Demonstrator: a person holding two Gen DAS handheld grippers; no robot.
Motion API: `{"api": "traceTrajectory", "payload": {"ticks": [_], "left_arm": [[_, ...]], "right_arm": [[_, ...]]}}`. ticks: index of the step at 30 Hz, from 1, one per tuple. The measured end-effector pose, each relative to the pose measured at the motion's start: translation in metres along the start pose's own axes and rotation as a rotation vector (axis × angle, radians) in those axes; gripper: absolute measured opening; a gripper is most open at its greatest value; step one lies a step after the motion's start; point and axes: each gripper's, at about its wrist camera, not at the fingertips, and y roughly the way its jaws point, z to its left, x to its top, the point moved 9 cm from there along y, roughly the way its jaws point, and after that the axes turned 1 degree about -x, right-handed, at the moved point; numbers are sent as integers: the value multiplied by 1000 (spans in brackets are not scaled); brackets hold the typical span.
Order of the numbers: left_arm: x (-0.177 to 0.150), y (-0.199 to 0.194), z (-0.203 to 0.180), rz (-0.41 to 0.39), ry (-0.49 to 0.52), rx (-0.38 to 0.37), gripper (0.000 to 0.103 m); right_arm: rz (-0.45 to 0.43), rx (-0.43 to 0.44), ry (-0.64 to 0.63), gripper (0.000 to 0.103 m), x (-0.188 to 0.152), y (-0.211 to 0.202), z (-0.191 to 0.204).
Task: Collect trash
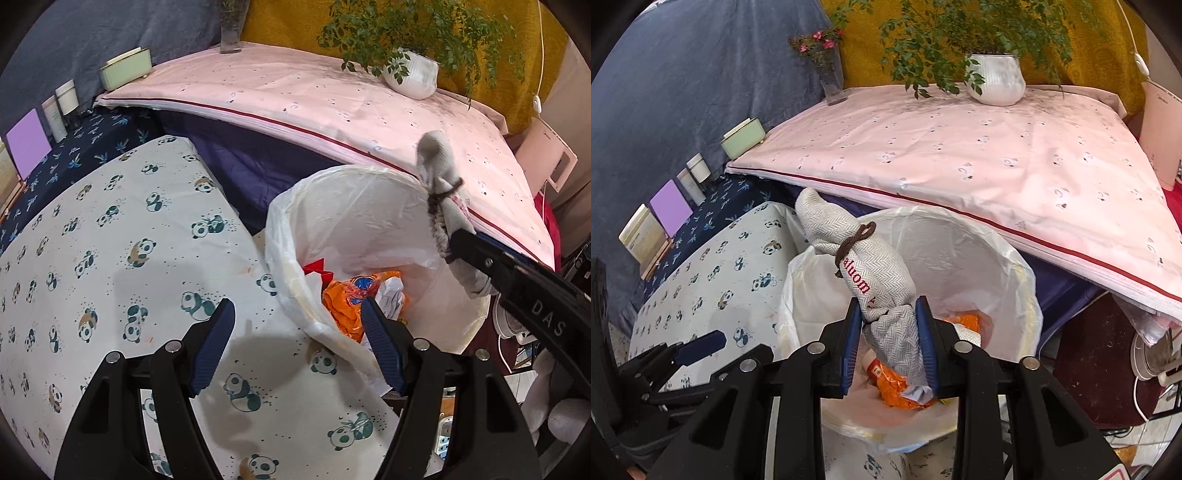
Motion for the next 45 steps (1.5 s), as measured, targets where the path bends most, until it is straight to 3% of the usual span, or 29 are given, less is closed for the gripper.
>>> {"api": "traceTrajectory", "payload": {"ticks": [15, 24, 33, 37, 45], "left_arm": [[-6, -16, 16, -19, -32, 28, 67], [-13, -30, 18, -34, -28, 56, 71], [-21, -42, 19, -41, -36, 66, 71], [-24, -47, 19, -54, -35, 84, 83], [-29, -56, 17, -66, -30, 100, 83]], "right_arm": [[-37, 1, -51, 37, 6, -19, 22], [-49, -29, -94, 54, -4, -38, 23], [-59, -49, -109, 59, -13, -54, 20], [-59, -53, -112, 64, -17, -59, 19], [-65, -56, -132, 75, -28, -67, 21]]}}
